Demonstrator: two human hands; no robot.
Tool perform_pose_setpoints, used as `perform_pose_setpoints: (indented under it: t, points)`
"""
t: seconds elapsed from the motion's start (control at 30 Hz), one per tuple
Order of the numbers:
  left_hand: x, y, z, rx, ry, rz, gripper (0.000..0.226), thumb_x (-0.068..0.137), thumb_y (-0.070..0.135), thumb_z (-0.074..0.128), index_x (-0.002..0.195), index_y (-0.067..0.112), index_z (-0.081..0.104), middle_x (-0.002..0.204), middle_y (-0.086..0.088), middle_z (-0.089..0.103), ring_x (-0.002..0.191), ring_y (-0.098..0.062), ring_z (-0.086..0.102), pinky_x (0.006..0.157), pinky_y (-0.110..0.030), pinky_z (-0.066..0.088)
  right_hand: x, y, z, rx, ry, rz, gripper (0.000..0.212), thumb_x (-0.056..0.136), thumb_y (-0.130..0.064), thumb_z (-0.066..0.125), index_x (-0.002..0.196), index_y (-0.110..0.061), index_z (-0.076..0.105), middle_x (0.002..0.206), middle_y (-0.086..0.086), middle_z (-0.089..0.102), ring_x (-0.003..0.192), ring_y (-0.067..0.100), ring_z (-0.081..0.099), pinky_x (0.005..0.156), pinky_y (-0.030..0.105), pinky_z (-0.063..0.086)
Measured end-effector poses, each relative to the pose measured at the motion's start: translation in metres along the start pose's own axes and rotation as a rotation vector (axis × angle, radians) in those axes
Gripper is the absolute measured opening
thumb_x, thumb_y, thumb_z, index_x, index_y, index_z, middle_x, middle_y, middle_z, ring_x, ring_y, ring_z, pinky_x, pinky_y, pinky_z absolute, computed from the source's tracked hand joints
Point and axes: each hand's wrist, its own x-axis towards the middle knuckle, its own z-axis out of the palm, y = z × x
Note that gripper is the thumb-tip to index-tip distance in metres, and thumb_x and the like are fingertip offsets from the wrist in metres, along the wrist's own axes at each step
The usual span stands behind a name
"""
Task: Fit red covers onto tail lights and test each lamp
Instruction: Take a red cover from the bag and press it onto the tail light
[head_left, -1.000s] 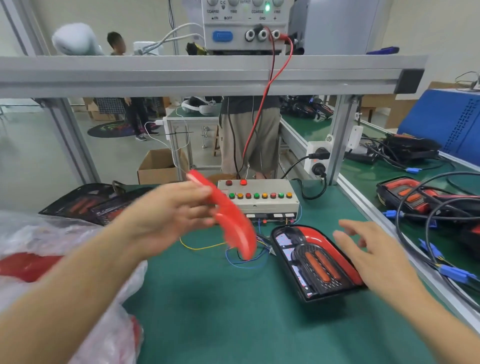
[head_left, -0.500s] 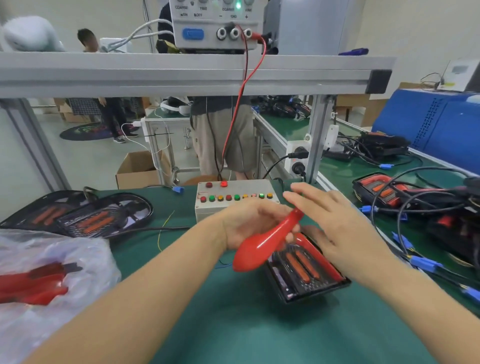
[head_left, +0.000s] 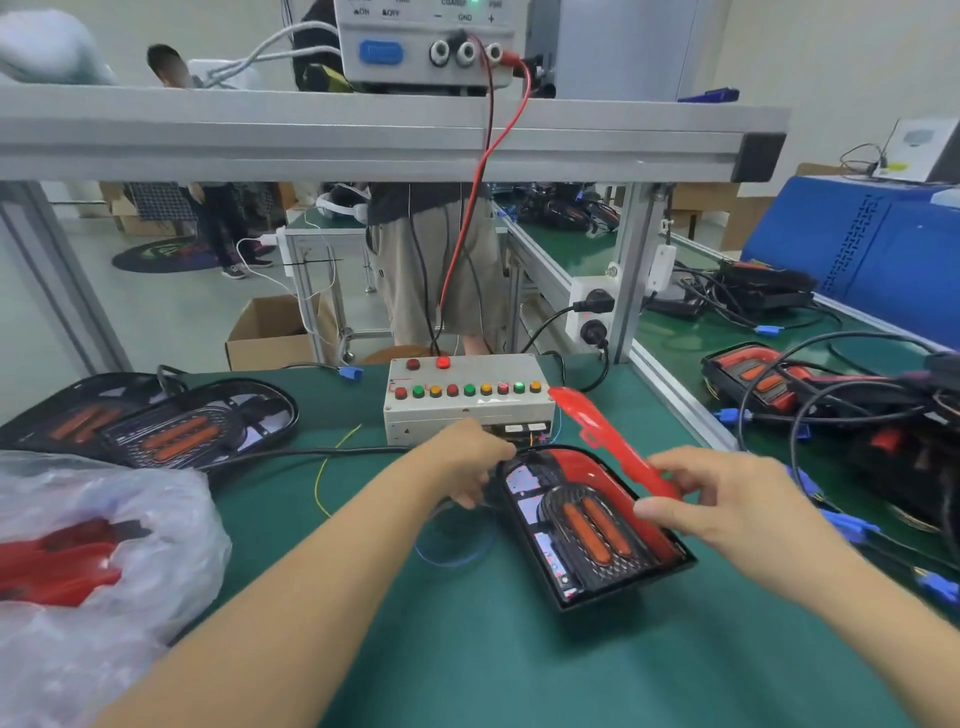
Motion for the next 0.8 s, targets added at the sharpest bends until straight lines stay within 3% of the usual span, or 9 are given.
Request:
perform_pose_setpoints:
  t: [0.1, 0.17, 0.23, 0.33, 0.43, 0.5, 0.57, 0.67, 0.8]
  points:
    - [0.006, 0.0, 0.006, 0.002, 0.018, 0.032, 0.023, 0.09, 0.021, 0.058, 0.076, 0.006, 0.05, 0.057, -0.011, 0.053, 0.032, -0.02, 0.053, 0.035, -0.019, 0.042, -0.006, -0.003, 0.015, 0.041, -0.019, 0.047, 0.033, 0.073, -0.042, 0.078, 0.096, -0.056, 0.059, 0.067, -0.017, 0.064, 0.052, -0.001, 0.05, 0.056, 0.011, 0.038]
    - [0.003, 0.003, 0.009, -0.065, -0.009, 0.012, 0.022, 0.092, 0.017, 0.055, 0.075, 0.005, 0.048, 0.045, -0.008, 0.052, 0.029, -0.019, 0.052, 0.034, -0.018, 0.041, -0.01, -0.005, 0.023, 0.031, 0.043, 0.036, 0.032, 0.076, -0.039, 0.078, 0.105, -0.047, 0.066, 0.062, -0.012, 0.062, 0.051, 0.0, 0.049, 0.054, 0.01, 0.036]
    - [-0.001, 0.006, 0.014, -0.145, -0.034, -0.018, 0.02, 0.093, 0.01, 0.049, 0.074, 0.004, 0.047, 0.034, -0.005, 0.05, 0.028, -0.019, 0.053, 0.033, -0.019, 0.042, -0.016, -0.011, 0.029, 0.042, 0.099, 0.002, 0.03, 0.078, -0.032, 0.077, 0.106, -0.04, 0.069, 0.062, -0.019, 0.061, 0.049, 0.0, 0.047, 0.052, 0.008, 0.035]
    - [-0.006, 0.006, 0.018, -0.394, -0.076, -0.032, 0.017, 0.093, 0.004, 0.041, 0.079, 0.004, 0.05, 0.047, -0.009, 0.059, 0.041, -0.022, 0.06, 0.038, -0.028, 0.048, -0.025, -0.021, 0.033, 0.01, 0.138, -0.05, 0.034, 0.079, -0.029, 0.076, 0.1, -0.052, 0.064, 0.076, -0.035, 0.061, 0.059, -0.002, 0.053, 0.058, 0.005, 0.037]
    - [-0.009, 0.003, 0.02, -0.682, -0.121, -0.003, 0.021, 0.094, 0.009, 0.037, 0.08, 0.01, 0.052, 0.061, -0.006, 0.063, 0.059, -0.021, 0.06, 0.057, -0.033, 0.051, -0.032, -0.027, 0.037, -0.06, 0.124, -0.114, 0.04, 0.08, -0.035, 0.075, 0.117, -0.044, 0.064, 0.095, -0.025, 0.07, 0.081, 0.002, 0.061, 0.075, 0.006, 0.04]
    - [-0.013, 0.001, 0.024, -0.856, -0.117, 0.018, 0.024, 0.095, 0.013, 0.041, 0.074, 0.011, 0.053, 0.055, -0.004, 0.062, 0.051, -0.018, 0.06, 0.057, -0.029, 0.051, -0.037, -0.03, 0.043, -0.136, 0.114, -0.199, 0.045, 0.083, -0.037, 0.072, 0.127, -0.035, 0.062, 0.108, -0.014, 0.07, 0.089, 0.01, 0.066, 0.084, 0.021, 0.049]
    - [-0.018, -0.001, 0.03, -0.968, -0.108, 0.055, 0.026, 0.094, 0.016, 0.046, 0.073, 0.009, 0.058, 0.058, -0.006, 0.064, 0.049, -0.018, 0.061, 0.055, -0.028, 0.053, -0.041, -0.037, 0.047, -0.218, 0.128, -0.279, 0.043, 0.086, -0.034, 0.072, 0.127, -0.029, 0.063, 0.099, -0.007, 0.071, 0.081, 0.021, 0.069, 0.072, 0.036, 0.057]
    - [-0.024, -0.004, 0.035, -1.118, -0.125, 0.074, 0.033, 0.092, 0.02, 0.051, 0.068, 0.008, 0.07, 0.067, -0.011, 0.07, 0.054, -0.022, 0.067, 0.06, -0.031, 0.054, -0.042, -0.048, 0.053, -0.396, 0.209, -0.362, 0.039, 0.075, -0.032, 0.072, 0.111, -0.017, 0.073, 0.074, -0.003, 0.066, 0.053, 0.021, 0.064, 0.041, 0.024, 0.049]
    - [-0.03, -0.007, 0.04, -1.281, -0.173, 0.123, 0.025, 0.093, 0.019, 0.045, 0.094, 0.011, 0.069, 0.079, -0.01, 0.071, 0.068, -0.023, 0.066, 0.069, -0.034, 0.052, -0.046, -0.046, 0.061, -0.502, 0.262, -0.354, 0.05, 0.056, -0.026, 0.094, 0.101, -0.012, 0.077, 0.068, 0.0, 0.067, 0.044, 0.02, 0.061, 0.031, 0.022, 0.043]
